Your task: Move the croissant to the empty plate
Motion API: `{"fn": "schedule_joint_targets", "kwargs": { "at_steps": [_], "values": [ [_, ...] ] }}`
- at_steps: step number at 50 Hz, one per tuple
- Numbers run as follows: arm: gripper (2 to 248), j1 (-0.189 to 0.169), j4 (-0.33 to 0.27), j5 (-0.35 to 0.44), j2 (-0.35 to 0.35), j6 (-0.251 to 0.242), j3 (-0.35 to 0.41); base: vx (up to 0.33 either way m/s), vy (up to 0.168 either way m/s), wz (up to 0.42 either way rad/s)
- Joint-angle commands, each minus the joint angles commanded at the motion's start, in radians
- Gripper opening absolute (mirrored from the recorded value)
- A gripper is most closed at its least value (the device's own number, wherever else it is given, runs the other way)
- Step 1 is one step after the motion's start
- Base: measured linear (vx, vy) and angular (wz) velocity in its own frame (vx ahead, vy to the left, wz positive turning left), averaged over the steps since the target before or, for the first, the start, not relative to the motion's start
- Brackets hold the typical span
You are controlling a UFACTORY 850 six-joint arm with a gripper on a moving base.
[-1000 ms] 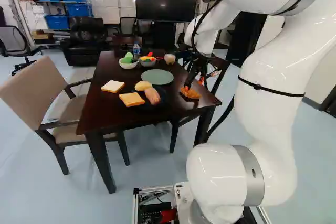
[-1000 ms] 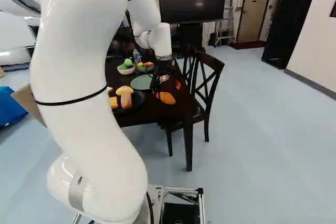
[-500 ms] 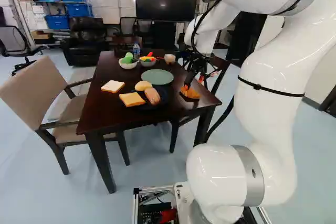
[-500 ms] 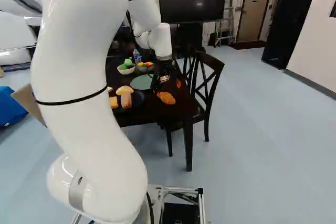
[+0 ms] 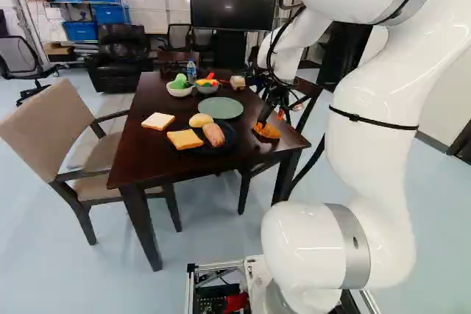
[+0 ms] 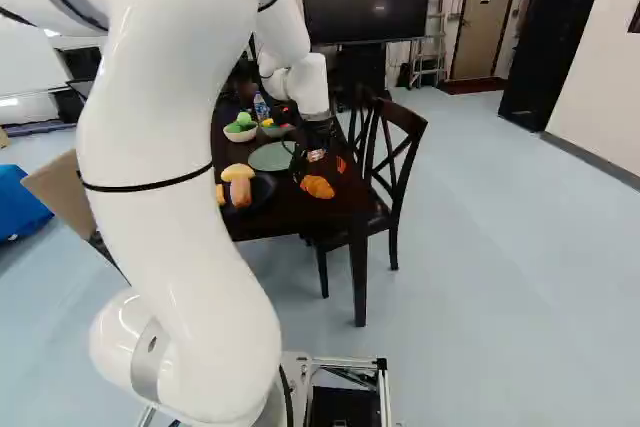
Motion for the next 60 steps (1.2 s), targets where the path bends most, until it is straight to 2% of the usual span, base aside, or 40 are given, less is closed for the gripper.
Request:
{"fn": "schedule_joint_targets", "kwargs": {
  "at_steps": [24, 37, 60],
  "values": [
    [247, 0.005, -0.029, 0.0, 0.002, 0.0, 0.003, 0.0, 0.0, 0.0],
    [247, 0.024, -0.029, 0.0, 0.014, 0.0, 0.018, 0.0, 0.0, 0.0],
    [247, 0.025, -0.029, 0.0, 0.014, 0.0, 0.018, 0.0, 0.0, 0.0]
  ]
}}
